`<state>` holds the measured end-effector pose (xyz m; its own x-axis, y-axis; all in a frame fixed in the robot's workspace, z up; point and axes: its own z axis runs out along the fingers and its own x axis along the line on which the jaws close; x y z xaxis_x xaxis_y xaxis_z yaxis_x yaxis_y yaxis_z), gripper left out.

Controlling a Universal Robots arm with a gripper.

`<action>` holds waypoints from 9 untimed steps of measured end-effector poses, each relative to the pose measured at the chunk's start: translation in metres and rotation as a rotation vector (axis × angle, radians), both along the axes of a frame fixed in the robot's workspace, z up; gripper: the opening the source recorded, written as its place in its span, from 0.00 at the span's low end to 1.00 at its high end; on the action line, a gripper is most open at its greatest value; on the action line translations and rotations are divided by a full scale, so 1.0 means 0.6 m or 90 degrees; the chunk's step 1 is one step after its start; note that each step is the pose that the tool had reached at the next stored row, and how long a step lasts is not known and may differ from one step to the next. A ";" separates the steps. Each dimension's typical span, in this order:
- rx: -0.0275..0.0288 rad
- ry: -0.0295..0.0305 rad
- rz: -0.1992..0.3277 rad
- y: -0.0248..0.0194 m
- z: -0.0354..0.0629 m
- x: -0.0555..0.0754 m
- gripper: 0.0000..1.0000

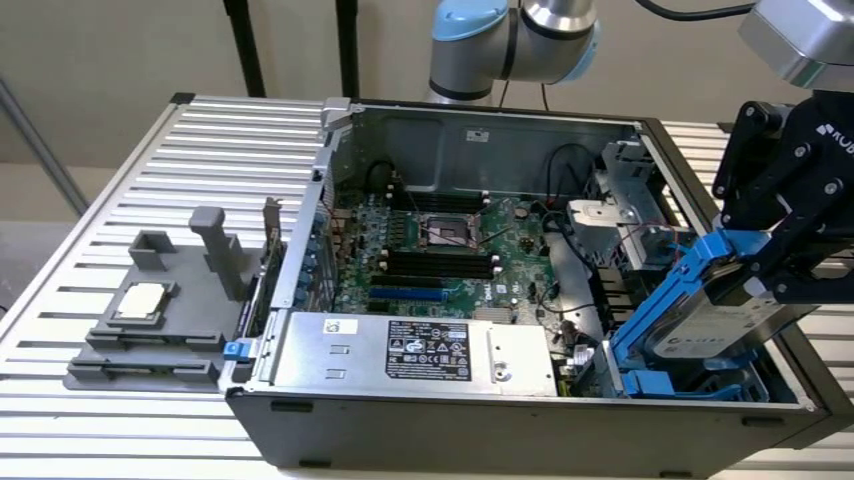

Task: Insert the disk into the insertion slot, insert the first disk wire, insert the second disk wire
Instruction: 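Insert the disk into the insertion slot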

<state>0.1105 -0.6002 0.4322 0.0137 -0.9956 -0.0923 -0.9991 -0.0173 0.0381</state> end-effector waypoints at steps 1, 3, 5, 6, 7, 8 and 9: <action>0.0000 0.0000 -0.002 0.0000 0.000 0.000 0.32; 0.0000 0.0000 -0.006 0.0000 0.000 0.000 0.32; 0.0000 0.0000 -0.007 0.0000 0.000 0.000 0.32; -0.0001 0.0000 -0.007 0.0000 0.000 0.000 0.32; -0.0001 0.0000 -0.007 0.0000 0.000 0.000 0.32; 0.0000 0.0000 -0.007 0.0000 -0.001 0.000 0.32; 0.0000 0.0000 -0.007 0.0000 -0.001 0.000 0.32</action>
<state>0.1104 -0.6002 0.4315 0.0033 -0.9957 -0.0924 -0.9992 -0.0068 0.0381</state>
